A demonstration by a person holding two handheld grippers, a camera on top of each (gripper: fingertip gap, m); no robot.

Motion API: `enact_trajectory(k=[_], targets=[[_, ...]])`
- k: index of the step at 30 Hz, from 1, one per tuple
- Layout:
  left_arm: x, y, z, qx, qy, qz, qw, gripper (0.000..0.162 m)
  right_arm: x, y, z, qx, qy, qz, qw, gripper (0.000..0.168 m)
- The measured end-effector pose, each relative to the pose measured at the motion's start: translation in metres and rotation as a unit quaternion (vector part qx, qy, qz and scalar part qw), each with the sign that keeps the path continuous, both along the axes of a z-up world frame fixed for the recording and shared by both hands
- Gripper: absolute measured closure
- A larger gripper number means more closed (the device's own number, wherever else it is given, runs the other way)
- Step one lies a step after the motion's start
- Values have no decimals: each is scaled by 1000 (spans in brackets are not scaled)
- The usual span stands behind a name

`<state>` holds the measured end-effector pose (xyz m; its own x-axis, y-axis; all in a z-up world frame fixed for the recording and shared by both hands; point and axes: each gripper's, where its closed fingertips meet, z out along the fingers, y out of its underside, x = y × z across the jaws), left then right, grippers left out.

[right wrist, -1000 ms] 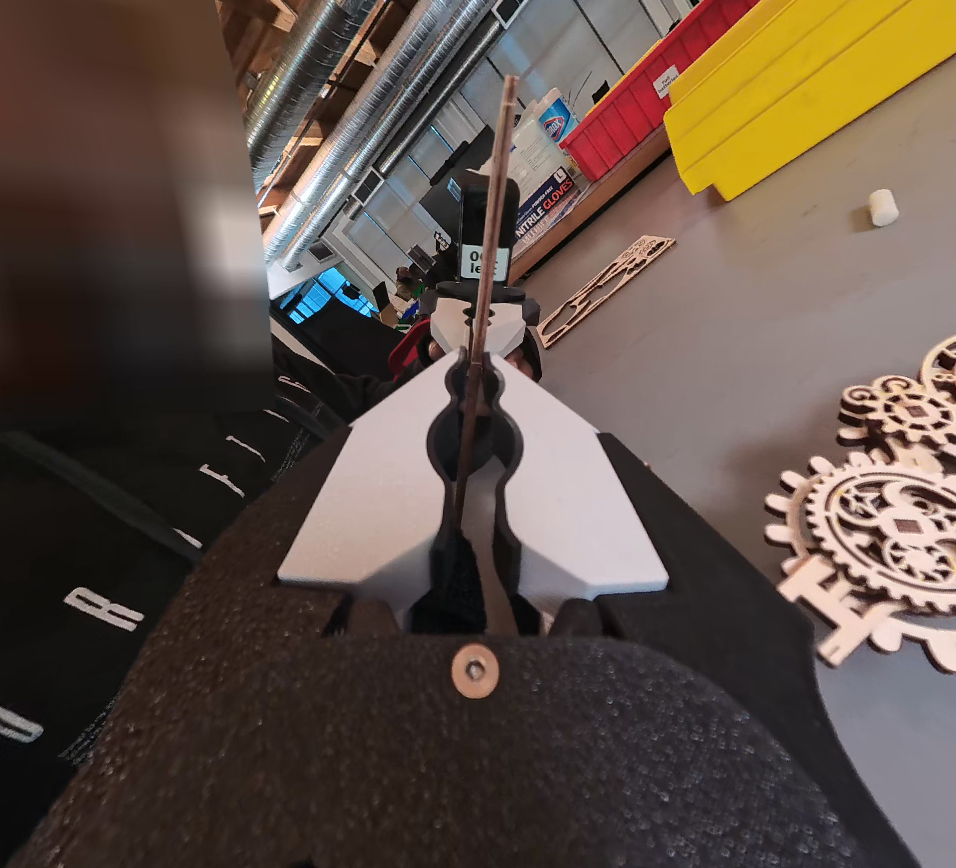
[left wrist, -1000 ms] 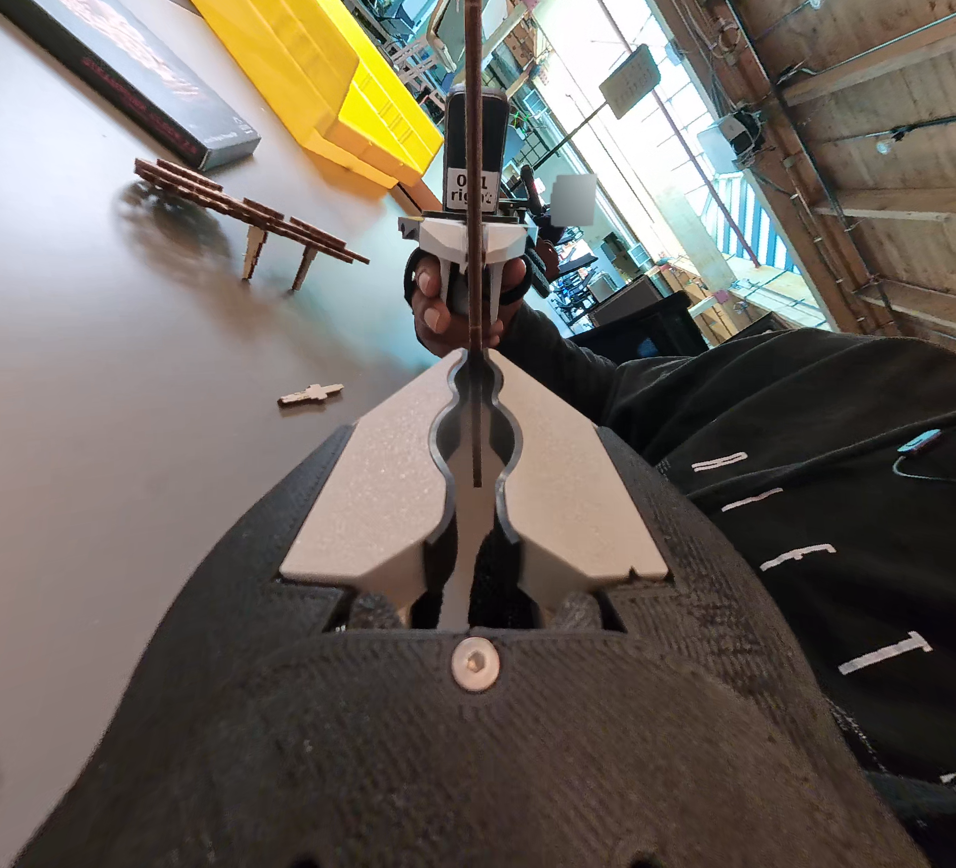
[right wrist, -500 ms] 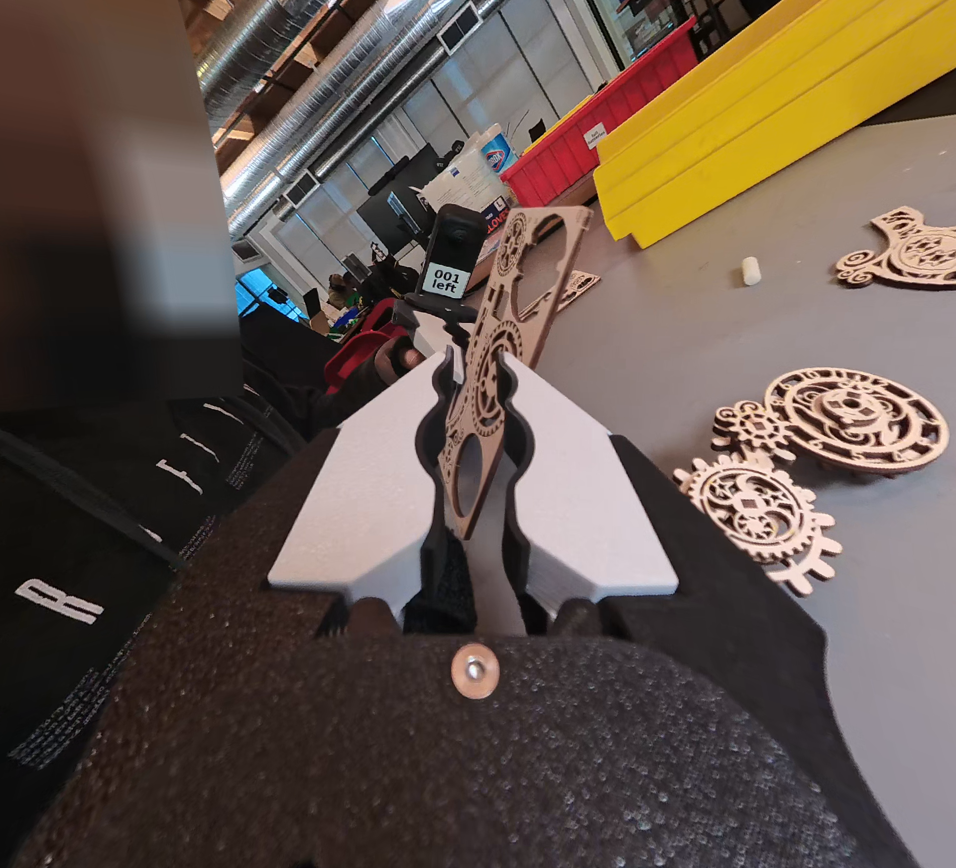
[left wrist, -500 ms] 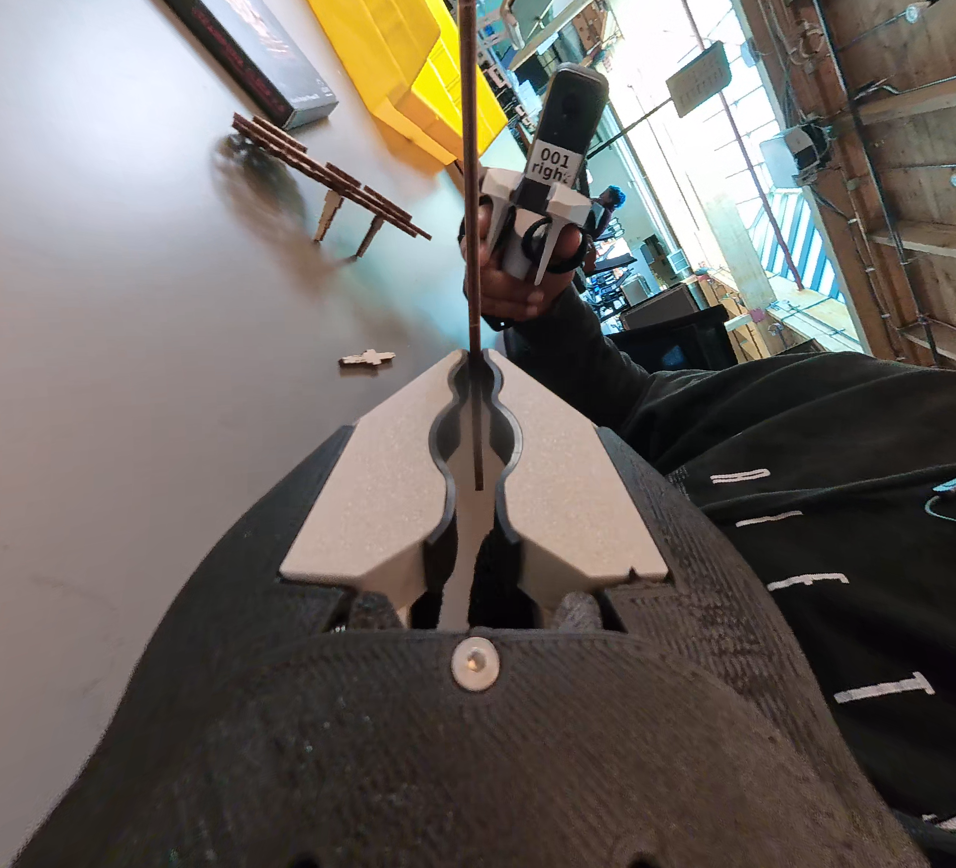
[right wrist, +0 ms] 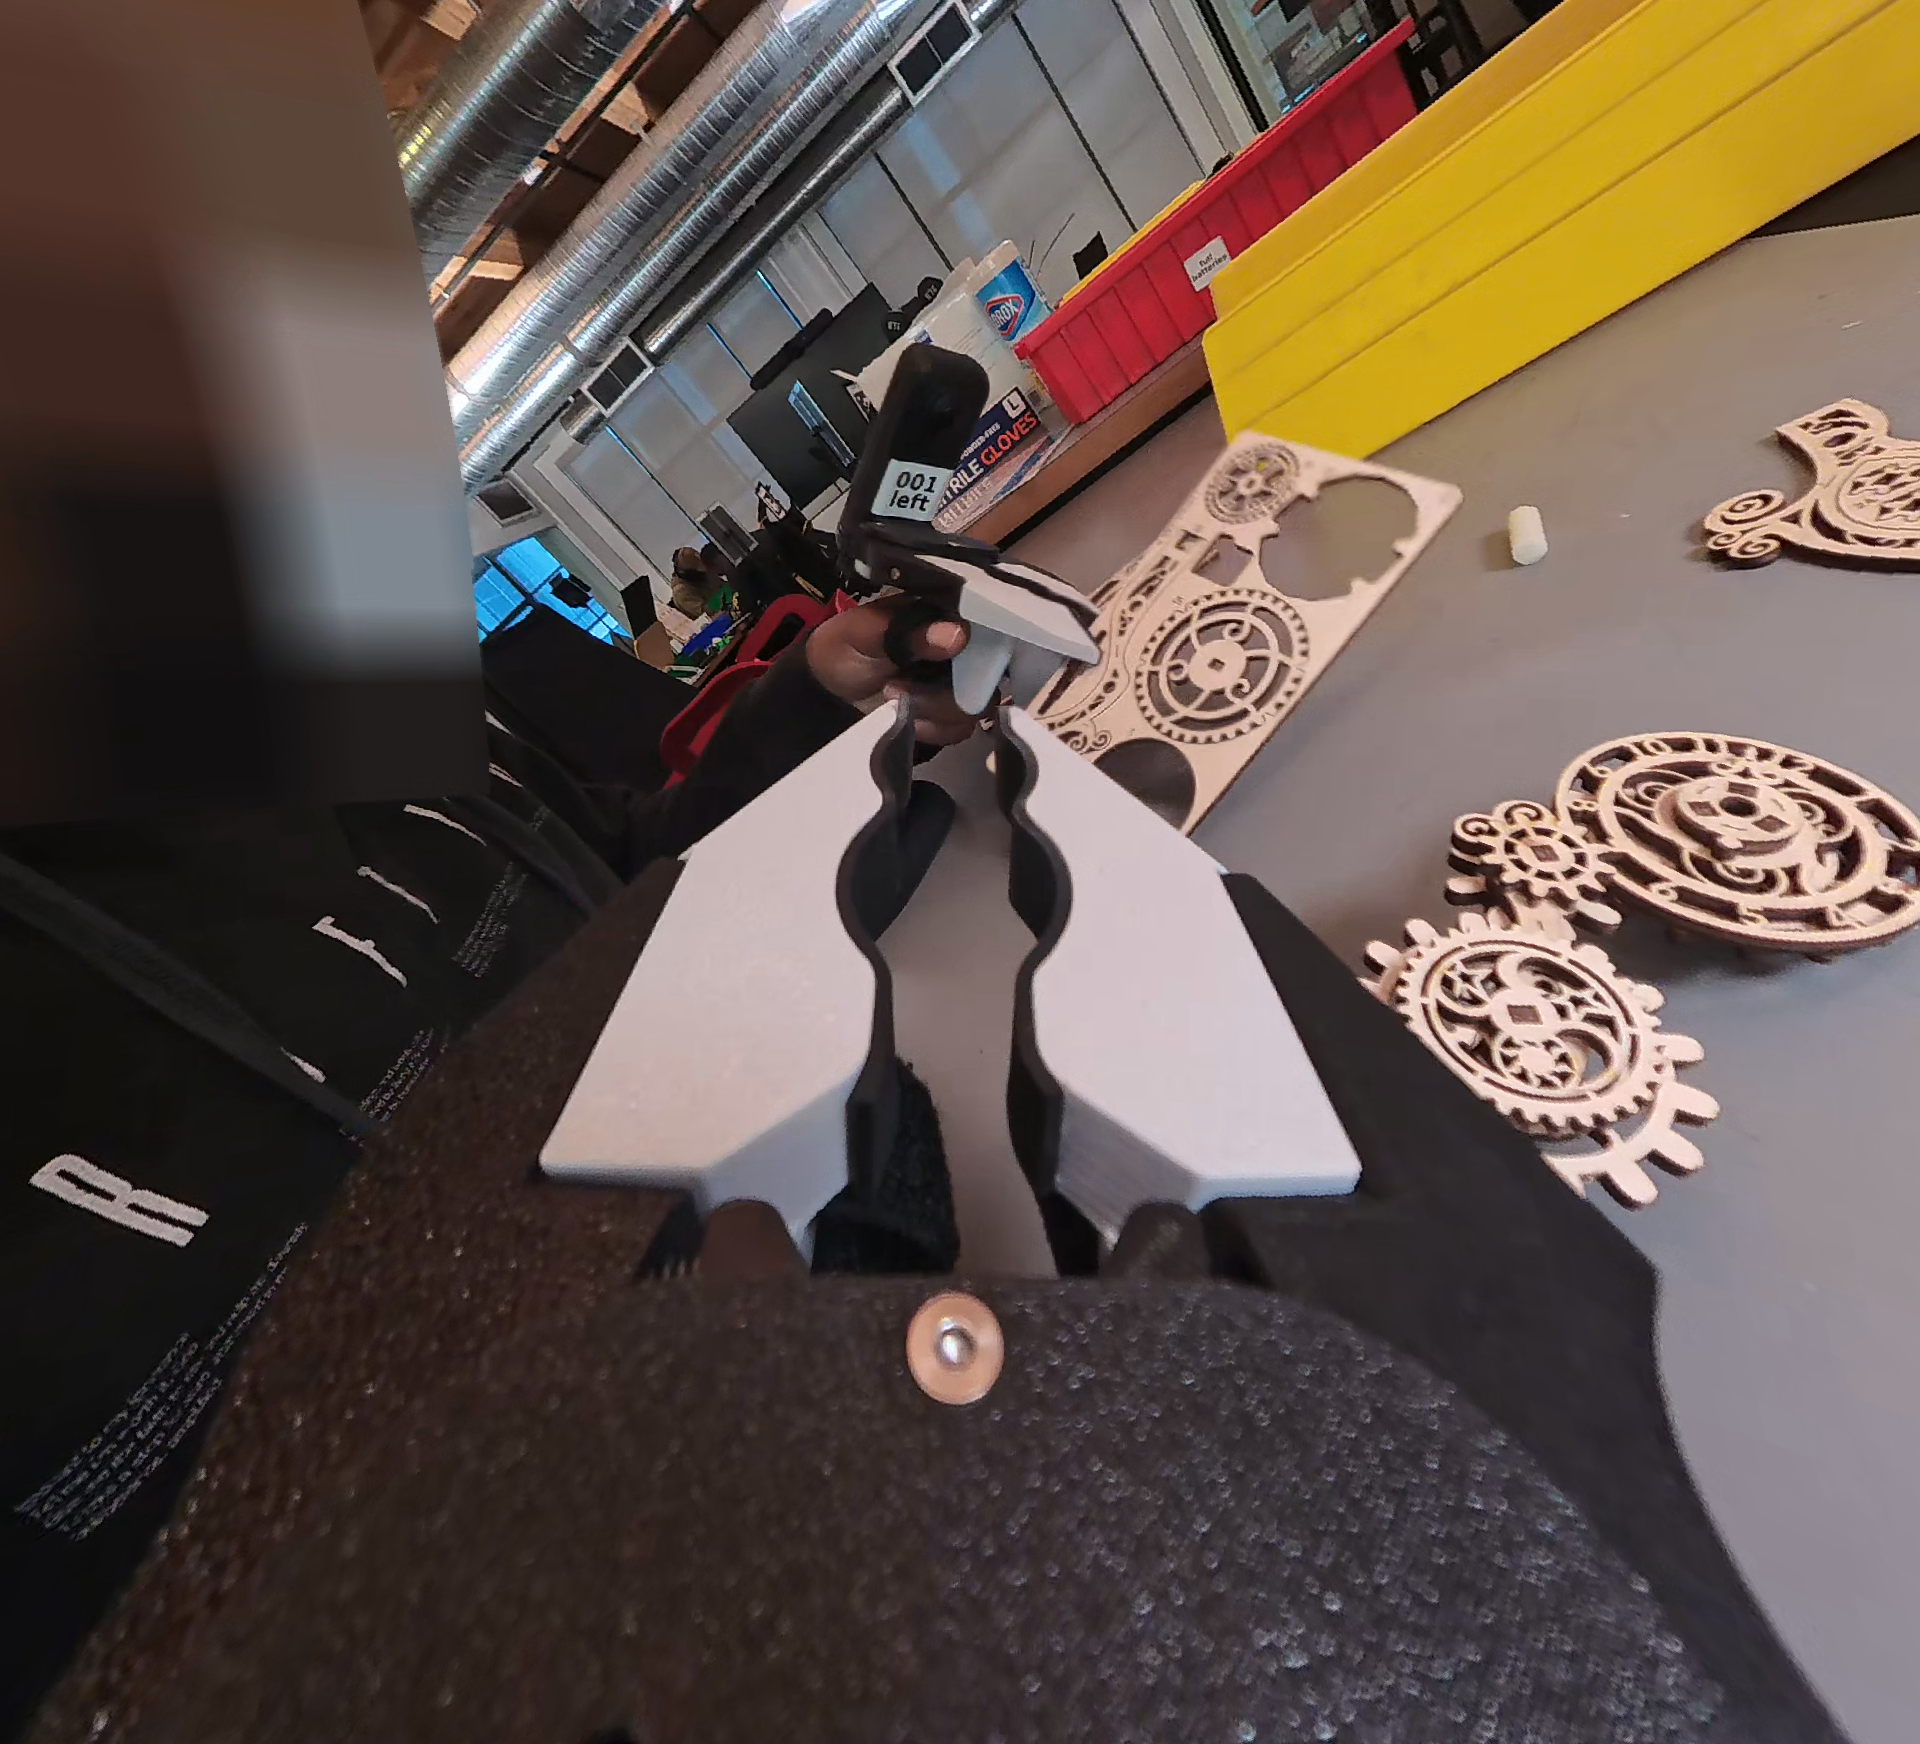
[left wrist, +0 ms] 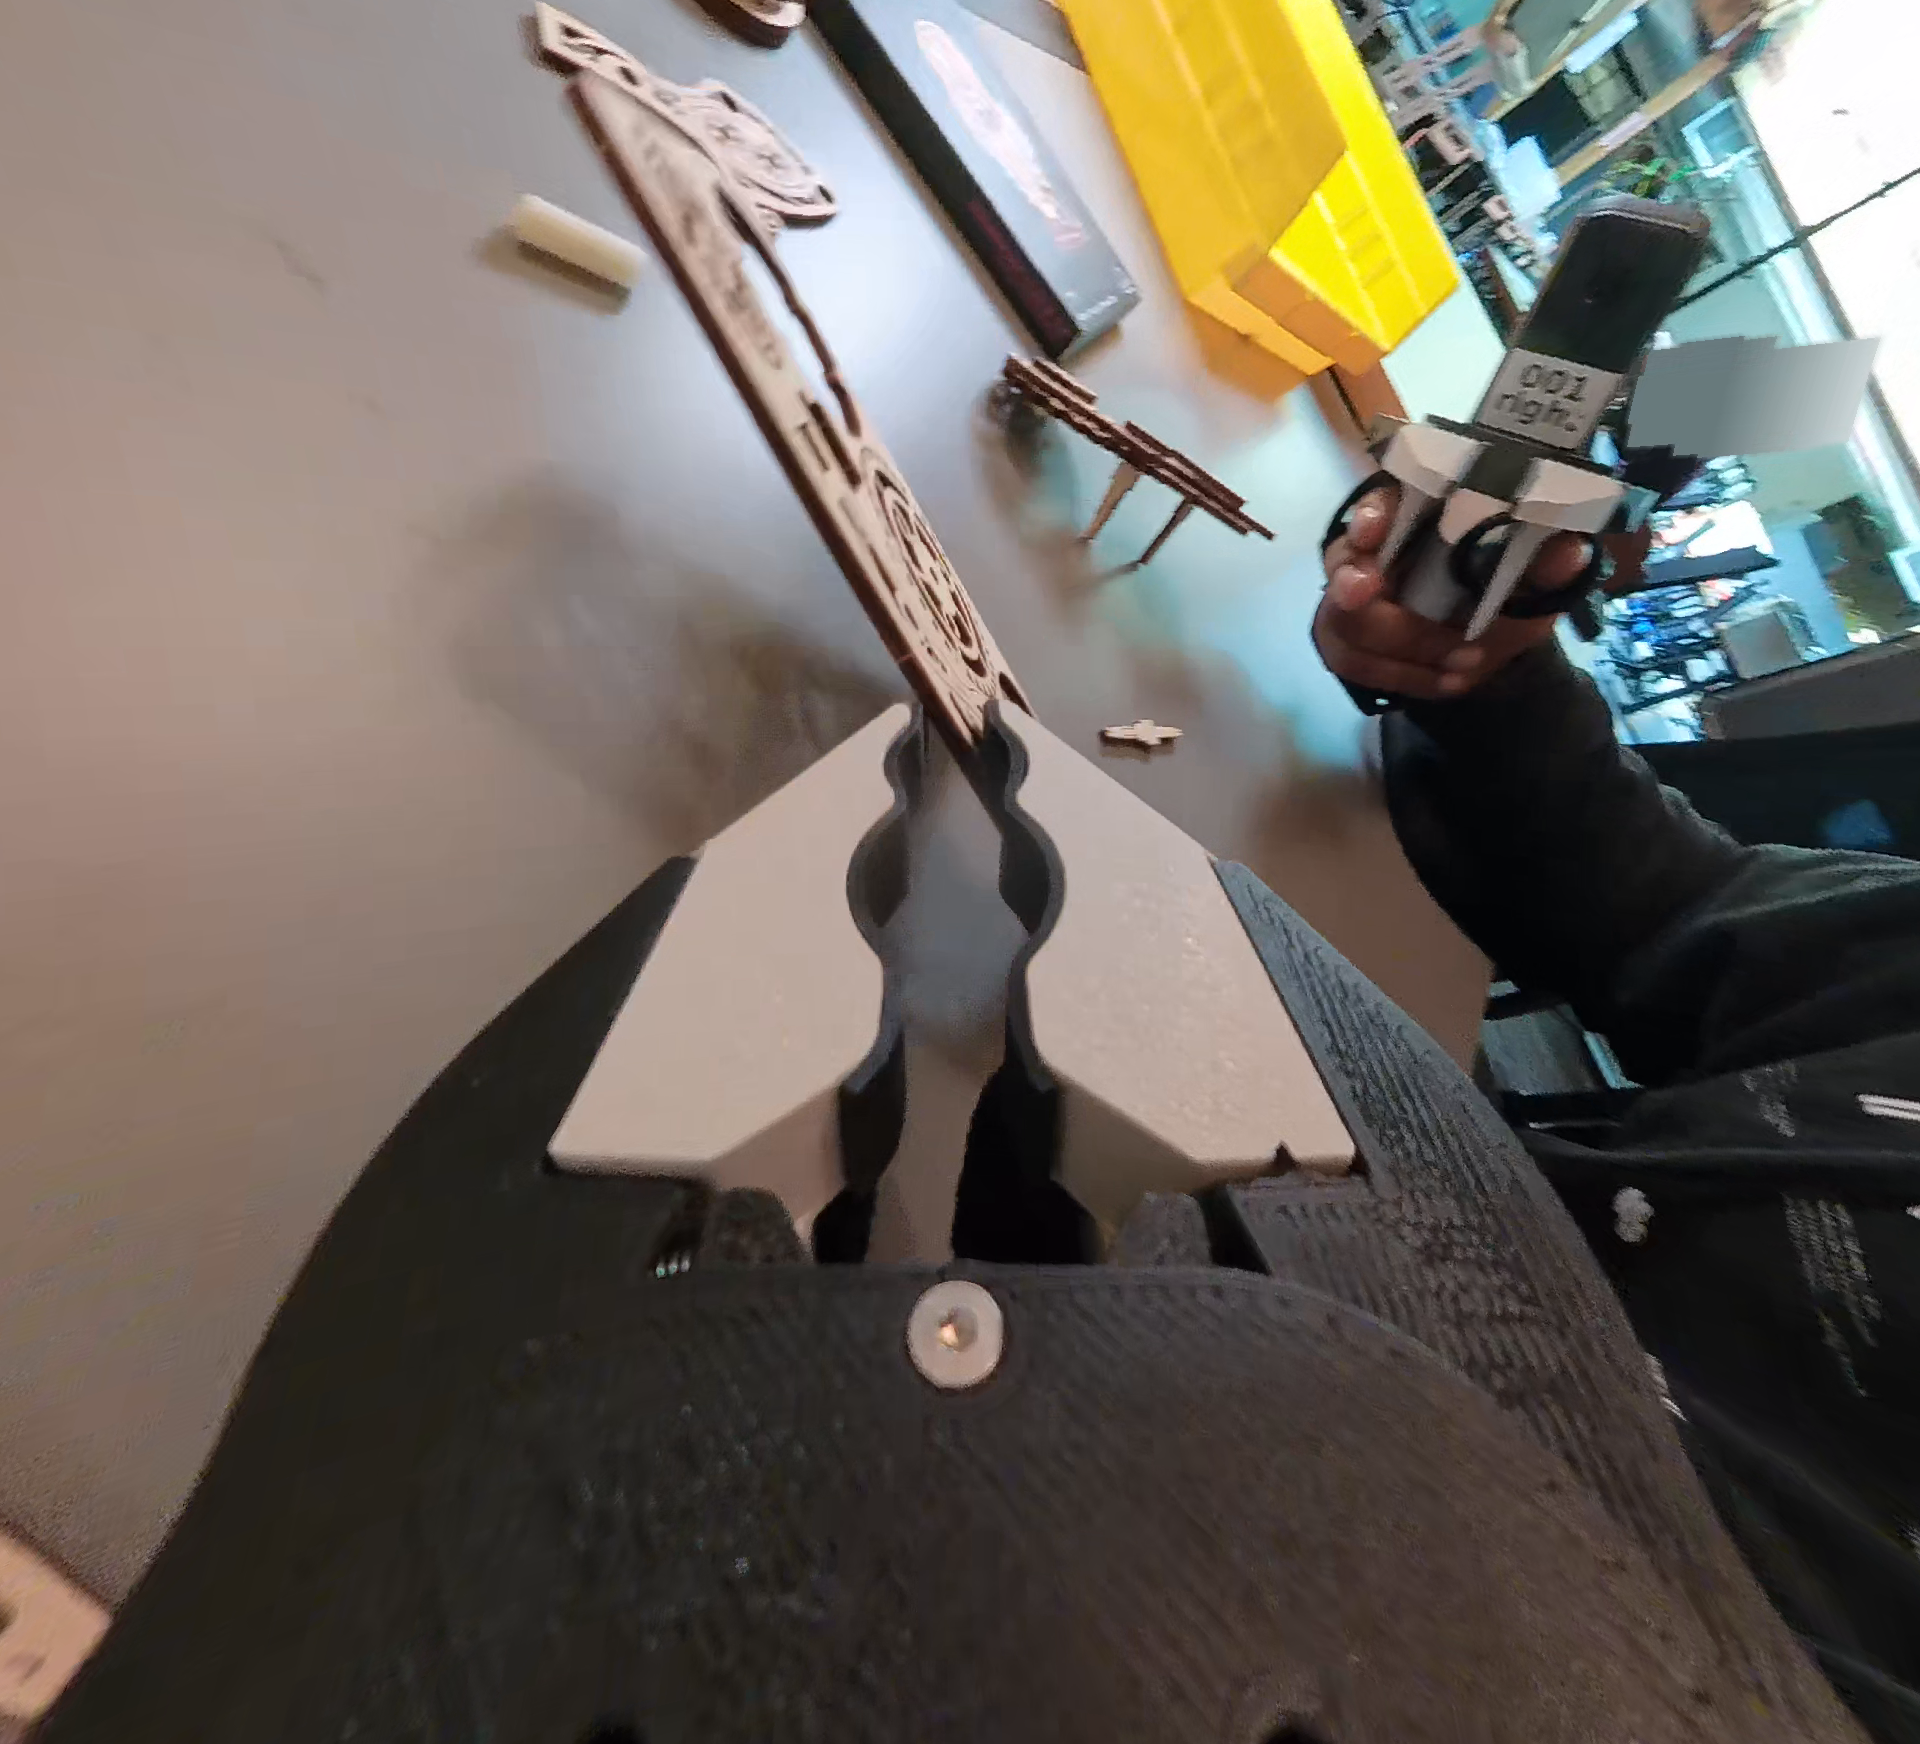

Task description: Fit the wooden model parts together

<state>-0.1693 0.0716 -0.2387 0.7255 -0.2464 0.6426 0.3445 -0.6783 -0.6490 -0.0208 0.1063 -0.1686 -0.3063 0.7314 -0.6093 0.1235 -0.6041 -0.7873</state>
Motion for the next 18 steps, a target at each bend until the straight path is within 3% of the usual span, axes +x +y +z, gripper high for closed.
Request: enact_trajectory(k=[9, 14, 18], targets=[[-24, 6, -12, 6, 146, 52, 988, 115, 0, -4, 4, 8, 4, 2, 1000, 156], [-48, 5, 6, 43, 187, 89, 977, 109, 2, -4, 9, 16, 9, -2, 1000, 155], [-100, -17, 33, 57, 234, 158, 958, 105, 3, -4, 11, 28, 8, -10, 1000, 156]])
